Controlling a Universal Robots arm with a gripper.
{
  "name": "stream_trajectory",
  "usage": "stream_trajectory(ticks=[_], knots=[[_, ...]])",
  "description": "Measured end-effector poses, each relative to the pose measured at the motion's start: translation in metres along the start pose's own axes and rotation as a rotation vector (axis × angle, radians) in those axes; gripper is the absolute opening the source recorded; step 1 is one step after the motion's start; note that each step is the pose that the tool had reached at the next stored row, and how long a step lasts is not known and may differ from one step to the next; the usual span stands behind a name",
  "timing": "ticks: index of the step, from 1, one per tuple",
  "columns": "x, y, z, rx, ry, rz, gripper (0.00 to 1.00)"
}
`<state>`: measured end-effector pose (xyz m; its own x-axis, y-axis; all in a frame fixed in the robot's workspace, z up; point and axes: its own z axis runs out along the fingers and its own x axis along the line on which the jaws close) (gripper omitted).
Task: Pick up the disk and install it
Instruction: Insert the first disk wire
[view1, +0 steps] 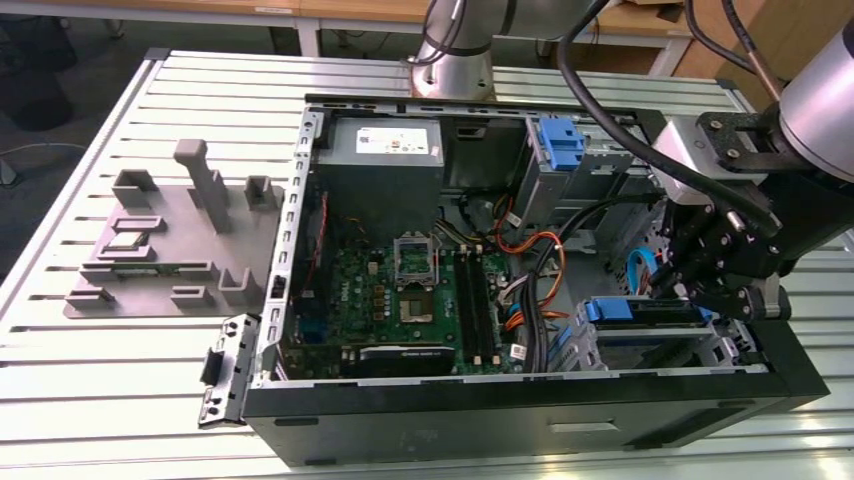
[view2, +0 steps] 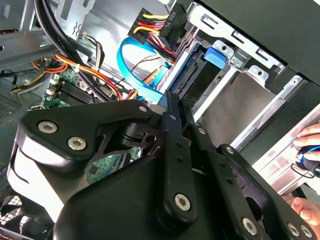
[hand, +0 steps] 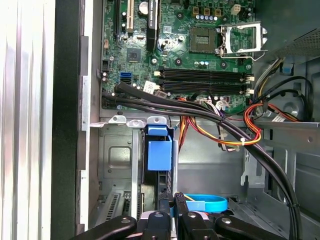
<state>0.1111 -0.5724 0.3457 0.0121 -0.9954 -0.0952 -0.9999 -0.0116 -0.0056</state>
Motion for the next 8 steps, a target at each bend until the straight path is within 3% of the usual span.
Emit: stream_trajectory(ticks=[8], knots=[[0.001,0.0,0.0075,0.0004,0.0003,0.0,0.16]])
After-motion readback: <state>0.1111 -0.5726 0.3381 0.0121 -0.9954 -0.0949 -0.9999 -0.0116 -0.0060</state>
